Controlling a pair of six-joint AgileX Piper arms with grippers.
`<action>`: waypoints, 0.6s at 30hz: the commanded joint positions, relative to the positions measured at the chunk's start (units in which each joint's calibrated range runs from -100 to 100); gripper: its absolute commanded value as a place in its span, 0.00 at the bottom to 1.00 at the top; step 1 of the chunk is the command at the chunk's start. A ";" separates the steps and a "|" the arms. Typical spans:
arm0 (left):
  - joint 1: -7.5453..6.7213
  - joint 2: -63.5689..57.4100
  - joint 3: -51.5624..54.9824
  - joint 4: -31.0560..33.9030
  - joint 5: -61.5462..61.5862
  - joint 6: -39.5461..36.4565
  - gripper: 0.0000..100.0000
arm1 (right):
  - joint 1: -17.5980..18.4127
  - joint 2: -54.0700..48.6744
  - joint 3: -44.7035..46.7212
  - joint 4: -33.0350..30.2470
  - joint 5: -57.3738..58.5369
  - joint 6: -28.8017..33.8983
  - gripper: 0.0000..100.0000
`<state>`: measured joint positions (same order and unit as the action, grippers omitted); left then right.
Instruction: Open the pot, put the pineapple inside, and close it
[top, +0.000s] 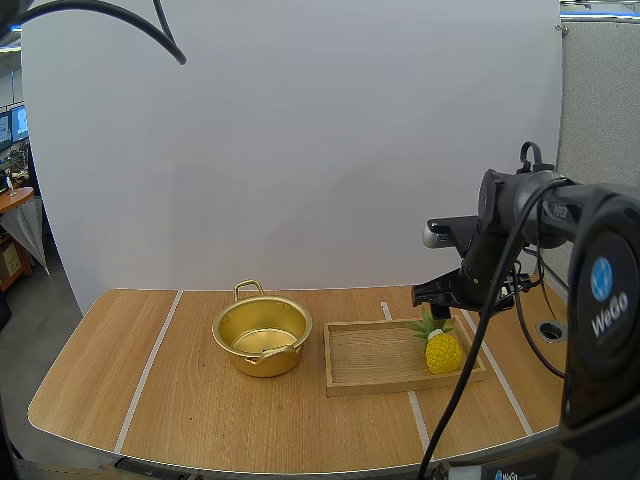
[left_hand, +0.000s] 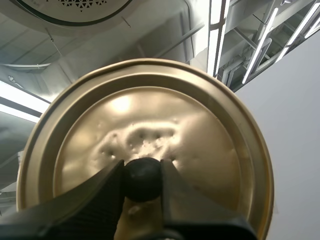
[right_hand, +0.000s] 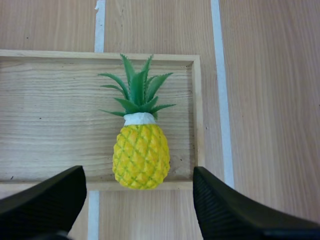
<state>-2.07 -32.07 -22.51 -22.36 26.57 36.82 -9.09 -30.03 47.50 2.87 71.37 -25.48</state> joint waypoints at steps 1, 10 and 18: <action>-0.20 -0.42 -0.41 0.22 -1.91 0.07 0.00 | -0.20 1.34 0.10 0.71 -1.90 -0.93 1.00; -0.20 -0.42 -0.41 0.22 -1.91 0.07 0.00 | -0.20 7.06 0.10 3.65 -7.22 -3.88 1.00; -0.20 -0.42 -0.41 0.22 -1.91 0.07 0.00 | -0.20 10.86 0.10 3.91 -9.35 -3.88 1.00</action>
<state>-2.07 -32.07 -22.51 -22.36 26.57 36.82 -9.09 -19.45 47.50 6.28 63.32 -28.80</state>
